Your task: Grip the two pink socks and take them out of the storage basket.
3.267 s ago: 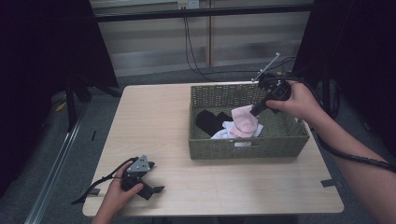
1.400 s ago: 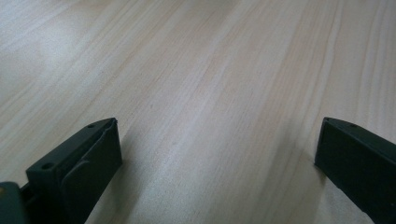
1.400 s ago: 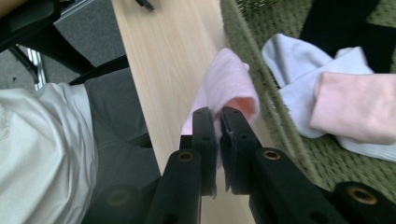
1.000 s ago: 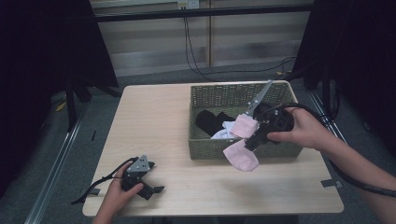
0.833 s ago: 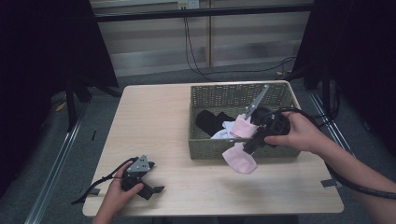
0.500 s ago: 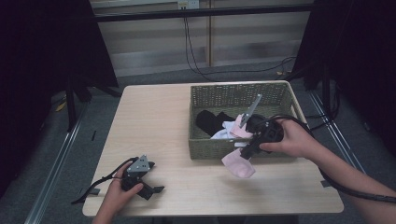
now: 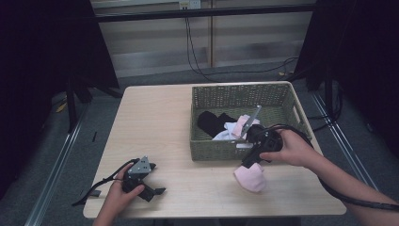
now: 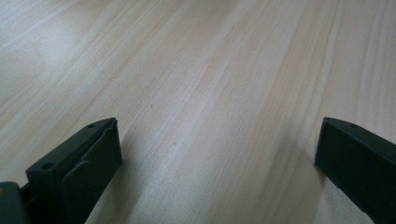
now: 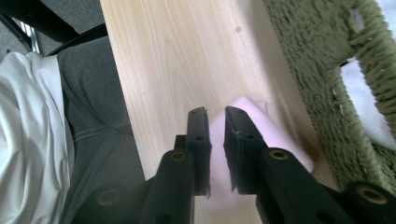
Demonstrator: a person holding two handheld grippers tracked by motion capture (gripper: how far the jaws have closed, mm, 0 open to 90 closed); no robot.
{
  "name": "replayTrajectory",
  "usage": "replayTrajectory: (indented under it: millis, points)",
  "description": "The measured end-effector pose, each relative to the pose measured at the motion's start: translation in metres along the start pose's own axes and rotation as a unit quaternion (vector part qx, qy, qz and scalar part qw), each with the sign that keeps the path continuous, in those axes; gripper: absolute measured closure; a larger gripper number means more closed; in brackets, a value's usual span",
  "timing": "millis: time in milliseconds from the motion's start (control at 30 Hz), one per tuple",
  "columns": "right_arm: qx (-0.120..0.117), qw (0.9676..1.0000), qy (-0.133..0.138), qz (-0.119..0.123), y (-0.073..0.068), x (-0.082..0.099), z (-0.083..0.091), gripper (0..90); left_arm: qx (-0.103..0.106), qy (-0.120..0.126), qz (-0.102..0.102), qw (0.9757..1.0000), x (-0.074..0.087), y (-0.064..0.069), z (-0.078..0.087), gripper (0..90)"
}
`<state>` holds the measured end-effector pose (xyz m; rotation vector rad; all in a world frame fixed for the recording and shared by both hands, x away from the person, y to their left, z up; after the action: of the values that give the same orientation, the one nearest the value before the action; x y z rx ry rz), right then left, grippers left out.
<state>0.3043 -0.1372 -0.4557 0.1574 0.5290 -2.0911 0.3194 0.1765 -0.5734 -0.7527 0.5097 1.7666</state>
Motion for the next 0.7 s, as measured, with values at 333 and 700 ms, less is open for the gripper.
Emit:
replayTrajectory:
  millis: [333,700]
  points:
    - [0.028,0.9987,0.038,-0.018,0.014,-0.006,0.036,64.8,0.0,0.0,0.0,1.0,0.0,0.0,0.0,0.0]
    - [0.082,0.9915,0.066,-0.077,0.065,-0.021,0.063,49.5,0.0,0.0,-0.001,1.0,0.0,0.0,0.0,0.0]
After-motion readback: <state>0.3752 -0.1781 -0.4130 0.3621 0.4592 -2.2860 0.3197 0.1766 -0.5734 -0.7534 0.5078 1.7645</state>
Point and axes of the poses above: each handheld gripper's, and its own axes: z roughly backward along the jaws, x roughly out of its underside, y roughly to its right, the point moved 9 cm from there along -z, roughly forward along the jaws, and after that the axes turned 5 degrees about -z, right-handed, at the moved point
